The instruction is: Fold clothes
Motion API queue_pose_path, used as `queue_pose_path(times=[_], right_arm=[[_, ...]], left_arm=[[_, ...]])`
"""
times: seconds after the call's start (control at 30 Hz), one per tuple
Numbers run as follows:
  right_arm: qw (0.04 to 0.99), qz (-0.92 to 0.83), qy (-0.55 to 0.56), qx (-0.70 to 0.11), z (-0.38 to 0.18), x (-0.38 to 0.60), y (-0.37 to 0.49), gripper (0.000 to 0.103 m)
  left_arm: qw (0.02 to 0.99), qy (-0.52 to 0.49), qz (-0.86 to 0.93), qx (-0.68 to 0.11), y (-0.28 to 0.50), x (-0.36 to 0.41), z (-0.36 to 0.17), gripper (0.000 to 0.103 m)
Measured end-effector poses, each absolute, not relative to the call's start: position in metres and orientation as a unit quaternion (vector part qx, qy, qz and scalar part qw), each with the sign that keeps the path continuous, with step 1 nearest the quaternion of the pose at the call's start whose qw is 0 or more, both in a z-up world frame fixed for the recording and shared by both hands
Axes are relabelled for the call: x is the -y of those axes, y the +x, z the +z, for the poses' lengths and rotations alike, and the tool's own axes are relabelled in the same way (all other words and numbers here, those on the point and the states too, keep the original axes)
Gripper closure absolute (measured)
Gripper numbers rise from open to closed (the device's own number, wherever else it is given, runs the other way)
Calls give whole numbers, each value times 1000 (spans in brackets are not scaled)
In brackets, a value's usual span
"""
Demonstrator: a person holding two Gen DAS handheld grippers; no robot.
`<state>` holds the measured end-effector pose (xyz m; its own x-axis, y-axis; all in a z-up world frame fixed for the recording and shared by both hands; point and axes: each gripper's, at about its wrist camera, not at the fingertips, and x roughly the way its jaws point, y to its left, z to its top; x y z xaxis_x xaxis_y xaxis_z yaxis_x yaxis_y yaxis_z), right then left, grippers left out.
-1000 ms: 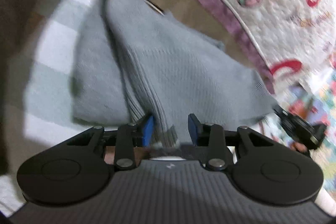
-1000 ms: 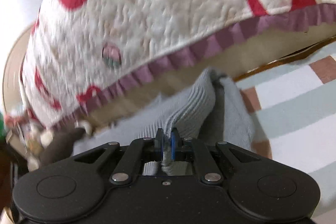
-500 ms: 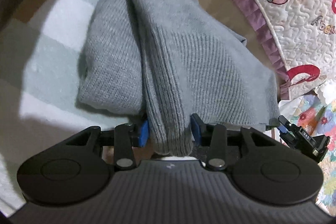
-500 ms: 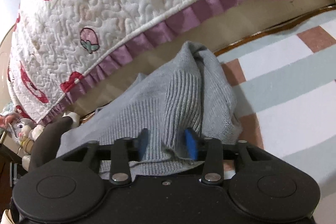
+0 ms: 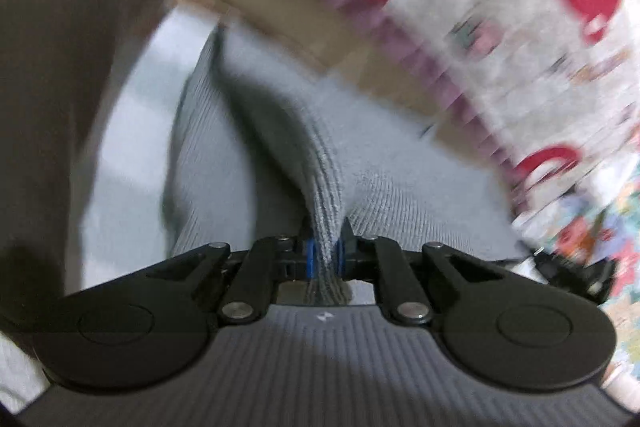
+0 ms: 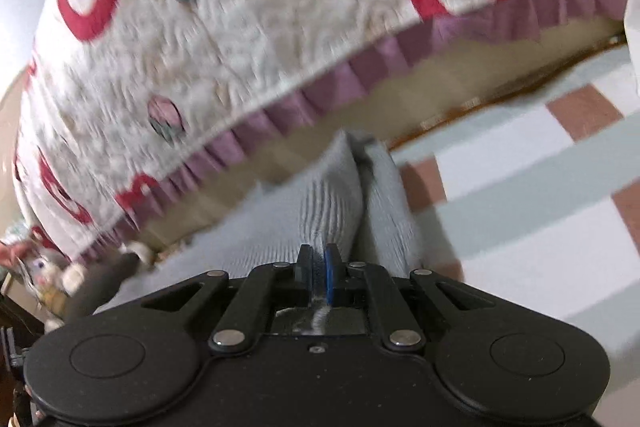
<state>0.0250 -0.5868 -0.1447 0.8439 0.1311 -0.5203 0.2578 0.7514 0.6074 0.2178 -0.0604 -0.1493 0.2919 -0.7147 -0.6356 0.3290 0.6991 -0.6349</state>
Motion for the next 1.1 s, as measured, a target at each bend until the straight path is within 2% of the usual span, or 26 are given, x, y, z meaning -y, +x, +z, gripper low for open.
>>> queue_pose_path(times=[0.13, 0.2, 0.27, 0.37, 0.5, 0.57, 0.6, 0.63, 0.67, 0.7, 0.73, 0.77, 0.83, 0.93, 1.03, 1.1], right_arm=[[887, -39, 350, -299, -161, 578, 33, 89], [882, -38, 363, -297, -165, 579, 37, 83], [878, -37, 376, -294, -168, 580, 41, 66], [874, -42, 393, -283, -165, 583, 49, 60], [869, -40, 389, -303, -168, 581, 62, 58], [866, -36, 384, -319, -172, 579, 67, 56], [864, -34, 382, -325, -174, 578, 69, 56], [863, -32, 383, -326, -176, 578, 70, 56], [864, -26, 379, -332, -176, 578, 73, 66], [868, -11, 358, -344, -172, 580, 81, 89], [873, 4, 335, -354, -164, 583, 90, 95], [879, 11, 316, -357, -151, 587, 100, 95], [902, 25, 302, -307, -106, 594, 115, 95], [927, 41, 293, -232, -50, 602, 129, 95], [929, 38, 295, -221, -42, 607, 129, 96], [921, 23, 300, -248, -60, 609, 122, 96]], left_arm=[[758, -213, -325, -523, 223, 64, -166, 92], [758, -228, -327, -516, 225, 64, -164, 86], [768, -233, -327, -499, 226, 62, -160, 76], [797, -208, -323, -467, 228, 63, -149, 76], [800, -200, -330, -459, 230, 67, -144, 75], [793, -213, -330, -466, 234, 69, -150, 61], [789, -219, -330, -469, 236, 72, -153, 59], [785, -222, -331, -474, 239, 74, -156, 61], [783, -212, -333, -480, 245, 78, -154, 83], [787, -189, -338, -480, 254, 85, -142, 97], [791, -165, -343, -479, 263, 92, -130, 97], [797, -147, -348, -471, 272, 96, -116, 97], [829, -141, -355, -409, 288, 94, -77, 97], [847, -166, -349, -364, 308, 87, -46, 97], [845, -178, -337, -375, 310, 80, -59, 97], [824, -197, -334, -413, 310, 73, -84, 97]])
